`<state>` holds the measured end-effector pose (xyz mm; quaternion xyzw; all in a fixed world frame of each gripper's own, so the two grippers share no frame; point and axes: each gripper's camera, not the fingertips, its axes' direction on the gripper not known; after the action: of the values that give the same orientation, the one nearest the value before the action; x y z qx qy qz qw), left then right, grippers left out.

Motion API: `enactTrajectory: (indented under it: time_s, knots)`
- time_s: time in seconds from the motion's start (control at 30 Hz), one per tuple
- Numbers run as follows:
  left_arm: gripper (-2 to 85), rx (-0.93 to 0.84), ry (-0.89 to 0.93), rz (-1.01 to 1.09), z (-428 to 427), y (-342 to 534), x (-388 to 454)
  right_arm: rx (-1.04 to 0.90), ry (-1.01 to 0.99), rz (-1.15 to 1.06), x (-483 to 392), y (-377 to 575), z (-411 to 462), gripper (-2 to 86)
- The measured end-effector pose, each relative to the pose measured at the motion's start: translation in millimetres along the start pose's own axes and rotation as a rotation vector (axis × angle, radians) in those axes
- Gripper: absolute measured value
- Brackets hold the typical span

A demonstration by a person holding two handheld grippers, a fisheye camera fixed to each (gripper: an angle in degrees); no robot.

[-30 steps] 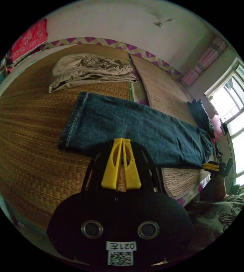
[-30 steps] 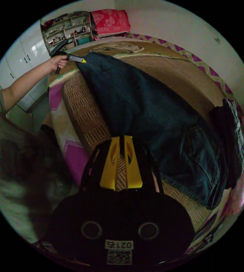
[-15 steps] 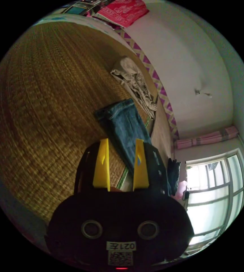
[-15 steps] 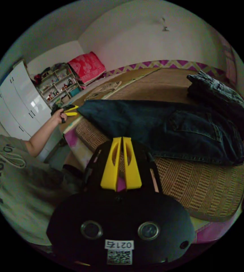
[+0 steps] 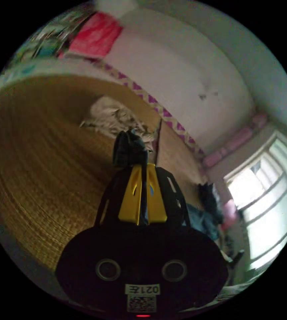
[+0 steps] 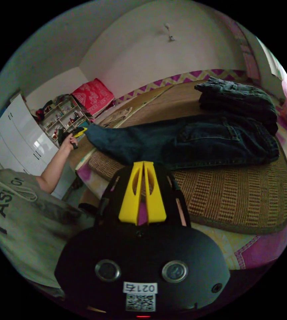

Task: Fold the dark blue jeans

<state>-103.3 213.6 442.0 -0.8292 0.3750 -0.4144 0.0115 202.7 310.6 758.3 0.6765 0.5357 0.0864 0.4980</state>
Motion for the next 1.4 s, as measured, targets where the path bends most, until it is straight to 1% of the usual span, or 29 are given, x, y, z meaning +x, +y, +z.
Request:
enactTrajectory:
  time_s: [0.03,0.1,0.13,0.2,0.23,0.3,0.33,0.4,0.43,0.5,0.57,0.6,0.7,0.77,0.83,0.93,0.97,1.07,1.13,1.2,1.37,1.4]
  knots:
    - [-0.7,0.013,-0.038,0.070,-3.5,2.8,29.8,0.003,0.000,0.004,2.5,1.3,-2.7,-0.5]
    - [-0.8,0.060,-0.143,0.309,-10.8,24.5,144.1,0.018,-0.008,0.019,12.0,6.4,-13.2,-0.5]
    - [-0.8,0.071,-0.150,0.356,-11.1,32.2,170.9,0.021,-0.010,0.022,14.3,7.5,-15.5,-0.5]
    - [-0.9,0.075,-0.127,0.515,-4.0,68.7,271.2,0.029,-0.016,0.034,23.8,12.0,-24.5,-0.5]
    - [-0.9,0.069,-0.119,0.549,-0.2,79.3,294.6,0.034,-0.017,0.037,26.0,13.2,-27.1,-0.5]
    - [-0.9,0.041,-0.101,0.682,22.7,129.3,381.9,0.050,-0.027,0.047,34.7,17.9,-37.1,-0.5]
    - [-0.9,0.025,-0.095,0.715,31.1,143.6,402.2,0.054,-0.030,0.049,36.8,19.1,-39.7,-0.5]
    - [-0.9,-0.076,-0.075,0.848,74.6,207.8,473.3,0.069,-0.032,0.058,45.2,24.6,-50.1,-0.5]
    - [-0.9,-0.111,-0.081,0.884,87.7,224.7,487.5,0.070,-0.033,0.060,47.6,25.9,-52.3,-0.5]
    - [-0.8,-0.307,-0.136,1.029,148.9,299.5,531.1,0.072,-0.035,0.076,58.4,32.1,-60.4,-0.5]
    - [-0.6,-0.378,-0.201,1.098,175.9,341.9,547.3,0.076,-0.036,0.094,67.7,37.1,-66.7,-0.4]
    - [-0.5,-0.320,-0.217,1.098,169.8,353.5,558.5,0.080,-0.039,0.107,74.1,40.3,-71.2,-0.4]
    - [-0.5,-0.241,-0.252,1.109,150.8,366.2,597.0,0.100,-0.037,0.129,87.8,46.6,-83.1,-0.2]
    - [-0.4,-0.228,-0.271,1.144,151.3,378.9,616.3,0.109,-0.028,0.139,95.4,47.9,-88.0,0.2]
    - [-0.3,-0.315,-0.325,1.200,172.4,398.5,628.2,0.116,-0.024,0.149,103.3,46.3,-91.0,1.1]
    - [0.0,-0.240,-0.369,1.257,169.4,423.6,644.4,0.152,0.017,0.214,121.3,40.3,-98.4,6.8]
    - [0.1,-0.207,-0.386,1.273,164.8,430.5,650.5,0.176,0.059,0.285,133.2,37.7,-103.6,8.8]
    - [0.4,-0.135,-0.309,1.240,145.8,434.7,653.1,0.298,0.098,0.478,173.6,32.6,-122.2,12.2]
    - [0.3,-0.135,-0.252,1.185,138.1,430.6,649.5,0.362,0.096,0.578,201.1,27.4,-128.2,13.9]
    - [0.2,-0.192,-0.160,1.109,133.3,422.6,640.9,0.374,0.070,0.720,239.0,17.3,-122.5,14.9]
    - [-0.4,-0.291,-0.087,1.061,145.0,415.0,622.9,0.426,-0.028,0.870,275.3,-1.7,-102.2,13.5]
    - [-0.5,-0.310,-0.069,1.050,149.8,413.7,618.2,0.429,-0.020,0.894,278.0,-7.3,-96.9,12.9]
